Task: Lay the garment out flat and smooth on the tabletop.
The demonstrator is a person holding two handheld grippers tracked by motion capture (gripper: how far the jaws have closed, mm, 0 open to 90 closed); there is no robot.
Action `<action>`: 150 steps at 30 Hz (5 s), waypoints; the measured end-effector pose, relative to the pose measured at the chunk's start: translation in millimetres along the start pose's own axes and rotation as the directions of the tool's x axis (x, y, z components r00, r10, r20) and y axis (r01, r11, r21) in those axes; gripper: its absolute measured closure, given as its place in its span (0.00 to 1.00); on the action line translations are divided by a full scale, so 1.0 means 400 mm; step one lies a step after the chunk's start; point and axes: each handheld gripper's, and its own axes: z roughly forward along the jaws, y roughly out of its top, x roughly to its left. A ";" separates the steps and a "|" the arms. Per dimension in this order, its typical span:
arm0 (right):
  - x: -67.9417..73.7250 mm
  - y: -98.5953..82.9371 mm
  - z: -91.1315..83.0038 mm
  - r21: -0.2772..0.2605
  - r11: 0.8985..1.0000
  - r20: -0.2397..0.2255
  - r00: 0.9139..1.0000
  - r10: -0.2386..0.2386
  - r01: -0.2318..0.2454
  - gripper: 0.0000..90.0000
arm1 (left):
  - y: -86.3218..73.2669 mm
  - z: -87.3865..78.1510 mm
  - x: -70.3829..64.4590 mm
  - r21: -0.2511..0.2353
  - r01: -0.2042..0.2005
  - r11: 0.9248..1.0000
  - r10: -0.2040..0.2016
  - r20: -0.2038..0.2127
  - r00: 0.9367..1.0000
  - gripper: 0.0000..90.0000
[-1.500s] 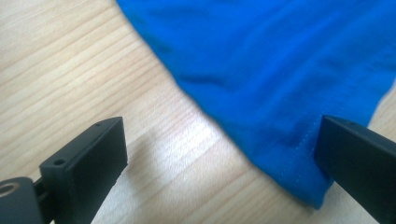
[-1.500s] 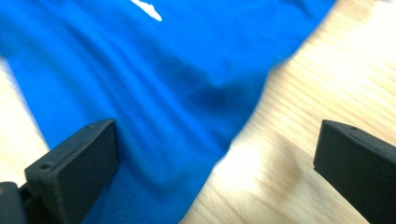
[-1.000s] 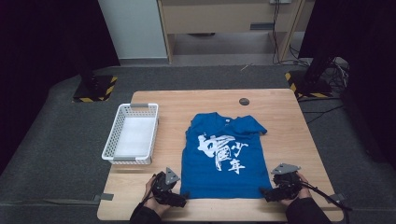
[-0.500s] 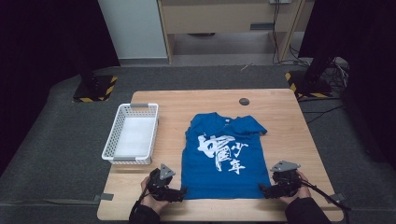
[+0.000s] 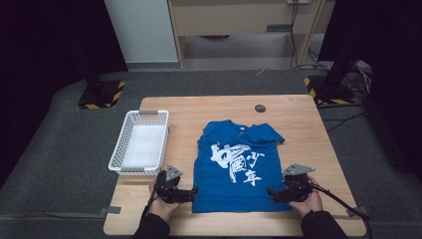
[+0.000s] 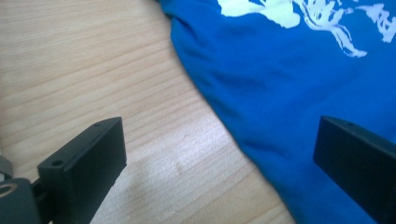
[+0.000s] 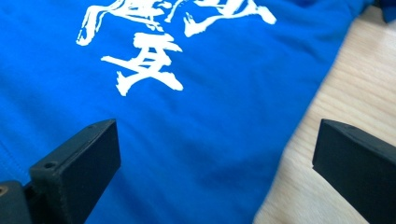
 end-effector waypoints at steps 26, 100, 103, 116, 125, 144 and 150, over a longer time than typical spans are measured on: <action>0.037 0.009 0.078 0.046 0.996 -0.046 0.996 -0.074 0.076 0.01 | 0.100 0.024 0.031 -0.148 0.063 0.987 -0.067 -0.023 0.997 0.07; 0.039 -0.031 0.036 0.058 0.994 -0.060 0.994 -0.093 0.097 0.01 | 0.322 0.352 0.112 -0.096 0.106 0.990 -0.115 -0.103 0.988 0.36; 0.039 -0.031 0.036 0.059 0.994 -0.061 0.994 -0.093 0.097 0.01 | 0.316 0.365 0.116 -0.087 0.115 0.989 -0.124 -0.099 0.987 0.40; 0.039 -0.030 0.037 0.060 0.993 -0.061 0.994 -0.094 0.097 0.01 | 0.305 0.388 0.105 -0.061 0.102 0.993 -0.106 -0.078 0.991 0.69; 0.039 -0.029 0.037 0.061 0.993 -0.062 0.994 -0.094 0.098 0.01 | 0.312 0.380 0.088 -0.068 0.112 0.991 -0.117 -0.077 0.990 0.90; 0.040 -0.028 0.037 0.067 0.993 -0.062 0.994 -0.094 0.098 0.01 | 0.366 0.325 -0.129 -0.159 -0.005 0.987 0.015 0.058 0.998 0.90; 0.039 -0.027 0.037 0.067 0.993 -0.063 0.993 -0.097 0.101 0.01 | 0.343 0.372 -0.187 -0.104 0.002 0.995 0.013 0.134 0.991 0.88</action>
